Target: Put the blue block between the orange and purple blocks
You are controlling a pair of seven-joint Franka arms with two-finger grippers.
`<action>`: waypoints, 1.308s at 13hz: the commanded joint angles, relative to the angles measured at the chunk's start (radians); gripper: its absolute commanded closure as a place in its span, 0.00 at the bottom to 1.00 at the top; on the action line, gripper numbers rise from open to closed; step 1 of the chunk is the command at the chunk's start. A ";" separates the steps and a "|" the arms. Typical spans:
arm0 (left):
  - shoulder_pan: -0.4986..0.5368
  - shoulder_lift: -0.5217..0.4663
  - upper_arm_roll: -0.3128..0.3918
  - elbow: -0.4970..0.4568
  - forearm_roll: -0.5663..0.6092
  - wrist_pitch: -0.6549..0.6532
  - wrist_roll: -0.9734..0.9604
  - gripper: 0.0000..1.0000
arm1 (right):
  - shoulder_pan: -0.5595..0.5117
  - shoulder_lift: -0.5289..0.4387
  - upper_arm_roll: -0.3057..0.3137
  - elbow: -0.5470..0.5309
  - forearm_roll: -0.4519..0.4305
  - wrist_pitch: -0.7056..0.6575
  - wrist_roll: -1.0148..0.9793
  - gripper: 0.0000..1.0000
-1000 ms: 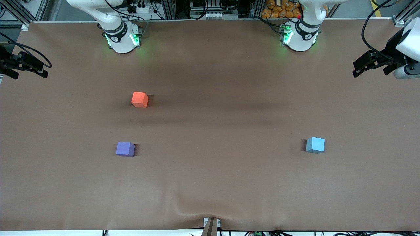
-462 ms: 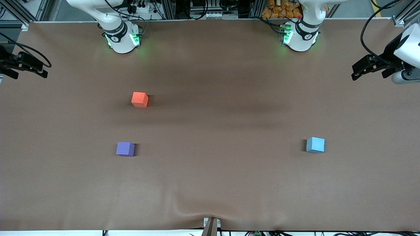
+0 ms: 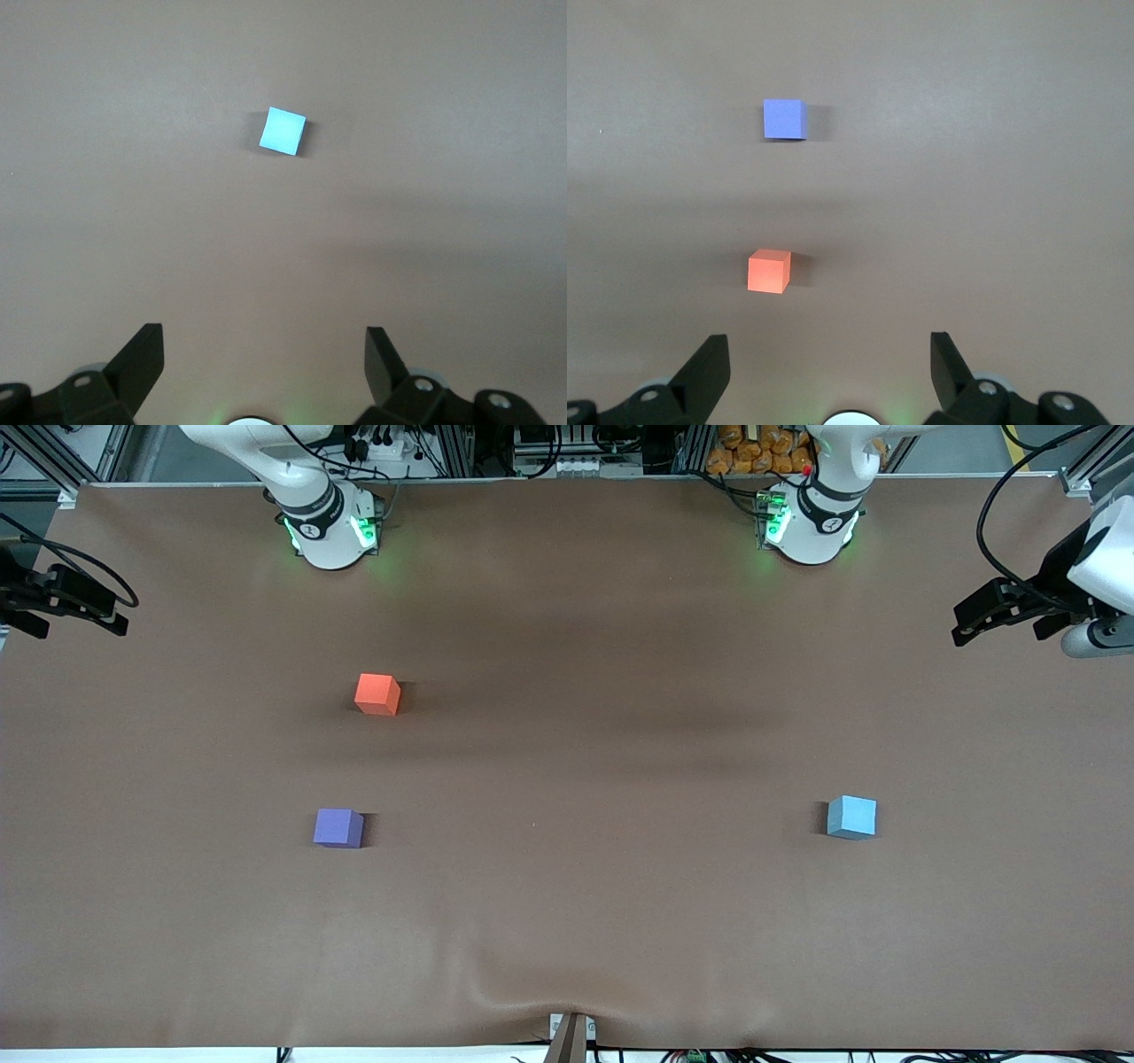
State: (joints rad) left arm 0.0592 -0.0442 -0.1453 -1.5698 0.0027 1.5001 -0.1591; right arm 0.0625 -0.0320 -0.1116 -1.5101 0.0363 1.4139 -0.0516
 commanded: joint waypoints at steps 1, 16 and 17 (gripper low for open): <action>0.002 0.009 0.000 0.028 0.011 -0.001 0.013 0.00 | -0.012 0.004 0.009 0.019 0.016 -0.013 0.003 0.00; 0.010 0.009 0.001 0.025 0.005 0.025 0.012 0.00 | -0.006 0.007 0.010 0.019 0.014 -0.013 0.003 0.00; 0.010 0.009 0.001 0.025 0.005 0.025 0.012 0.00 | -0.007 0.007 0.010 0.019 0.014 -0.013 0.003 0.00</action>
State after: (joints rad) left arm 0.0641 -0.0439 -0.1412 -1.5649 0.0027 1.5264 -0.1590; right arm 0.0626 -0.0320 -0.1065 -1.5101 0.0363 1.4139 -0.0516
